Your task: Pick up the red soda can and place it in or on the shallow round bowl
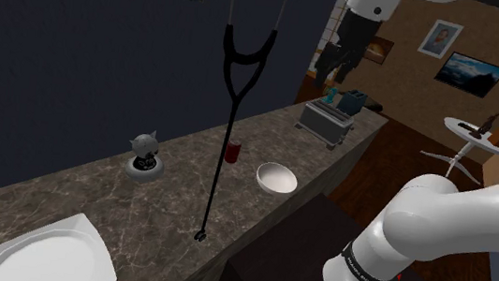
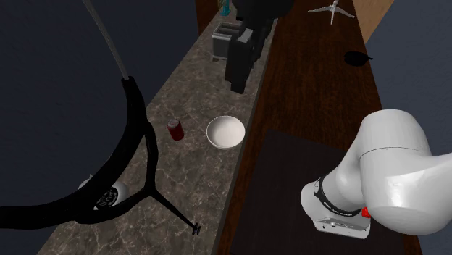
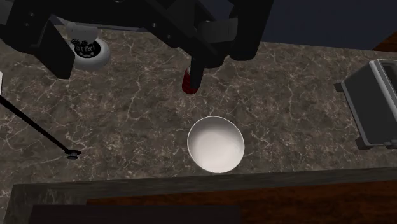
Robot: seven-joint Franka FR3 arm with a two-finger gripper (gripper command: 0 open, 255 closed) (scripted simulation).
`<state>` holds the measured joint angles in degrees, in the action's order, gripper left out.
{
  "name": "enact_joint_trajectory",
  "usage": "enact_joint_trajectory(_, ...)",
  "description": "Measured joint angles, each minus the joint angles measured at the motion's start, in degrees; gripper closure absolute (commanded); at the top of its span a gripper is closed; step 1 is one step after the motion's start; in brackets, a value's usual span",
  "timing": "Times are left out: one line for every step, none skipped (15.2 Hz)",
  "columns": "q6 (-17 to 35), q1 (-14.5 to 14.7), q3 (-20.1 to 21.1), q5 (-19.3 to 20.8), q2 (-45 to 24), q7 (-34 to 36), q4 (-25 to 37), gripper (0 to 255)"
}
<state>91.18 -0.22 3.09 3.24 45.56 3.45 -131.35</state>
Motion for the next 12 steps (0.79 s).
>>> enact_joint_trajectory(0.00,0.00,0.00,0.00,0.00,0.00,0.00,0)
enact_joint_trajectory(0.75,-0.06,-0.11,0.06,-0.58,-0.04,-0.25,0)
enact_joint_trajectory(2.15,-0.14,-0.19,0.08,-1.70,0.01,-0.68,0)
enact_joint_trajectory(3.87,-0.28,-0.52,0.25,-2.66,-0.20,-1.57,0)
enact_joint_trajectory(5.42,-0.41,-0.74,0.35,-4.06,-0.28,-1.85,0)
enact_joint_trajectory(7.13,-0.51,-0.90,0.43,-5.08,-0.29,-2.70,0)
enact_joint_trajectory(8.86,-0.69,-1.32,0.60,-6.05,-0.58,-3.59,0)
enact_joint_trajectory(10.55,-0.85,-1.59,0.73,-7.57,-0.71,-3.89,0)
enact_joint_trajectory(12.23,-1.00,-1.85,0.84,-9.48,-0.83,-3.79,0)
enact_joint_trajectory(14.16,-1.14,-2.08,0.95,-11.12,-0.91,-4.25,0)
enact_joint_trajectory(15.89,-1.37,-2.53,1.15,-12.65,-1.27,-4.56,0)
enact_joint_trajectory(17.37,-1.45,-2.67,1.18,-14.17,-1.28,-4.64,0)
